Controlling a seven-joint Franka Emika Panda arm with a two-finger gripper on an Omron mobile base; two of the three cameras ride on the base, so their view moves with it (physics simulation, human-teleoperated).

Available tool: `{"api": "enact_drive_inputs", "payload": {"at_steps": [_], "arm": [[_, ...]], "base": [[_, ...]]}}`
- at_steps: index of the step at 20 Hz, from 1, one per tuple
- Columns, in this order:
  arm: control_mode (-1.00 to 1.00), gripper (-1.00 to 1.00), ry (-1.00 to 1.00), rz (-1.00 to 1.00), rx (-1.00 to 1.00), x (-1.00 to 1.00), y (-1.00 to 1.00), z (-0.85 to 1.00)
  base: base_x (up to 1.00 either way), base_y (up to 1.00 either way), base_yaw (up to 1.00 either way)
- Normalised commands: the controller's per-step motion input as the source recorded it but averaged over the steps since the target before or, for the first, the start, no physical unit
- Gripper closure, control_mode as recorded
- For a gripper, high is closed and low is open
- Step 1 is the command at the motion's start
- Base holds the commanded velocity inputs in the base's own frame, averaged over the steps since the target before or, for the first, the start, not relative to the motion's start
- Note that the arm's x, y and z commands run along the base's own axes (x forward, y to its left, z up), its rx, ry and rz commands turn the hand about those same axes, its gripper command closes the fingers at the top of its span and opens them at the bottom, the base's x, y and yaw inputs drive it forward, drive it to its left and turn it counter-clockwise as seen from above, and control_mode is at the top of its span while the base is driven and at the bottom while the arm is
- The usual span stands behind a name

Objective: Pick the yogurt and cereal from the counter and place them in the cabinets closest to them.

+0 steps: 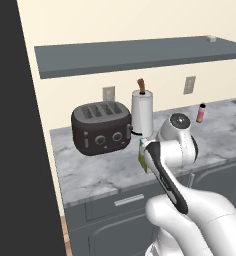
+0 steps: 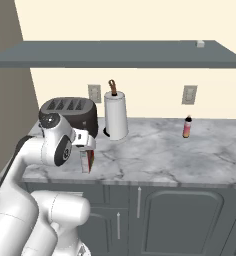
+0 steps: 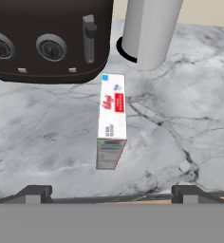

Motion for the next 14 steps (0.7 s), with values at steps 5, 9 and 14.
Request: {"api": "enact_drive_inputs", "payload": {"at_steps": [5, 9, 14], "arm": [[-1.00, -1.00, 0.00, 0.00, 0.00, 0.31, 0.00, -0.03], [-1.00, -1.00, 0.00, 0.00, 0.00, 0.26, 0.00, -0.05], [-1.00, -1.00, 0.01, 0.00, 0.00, 0.19, 0.00, -0.07]], "base": [[0.00, 0.00, 0.00], [0.00, 0.00, 0.00], [0.00, 0.00, 0.00]]}}
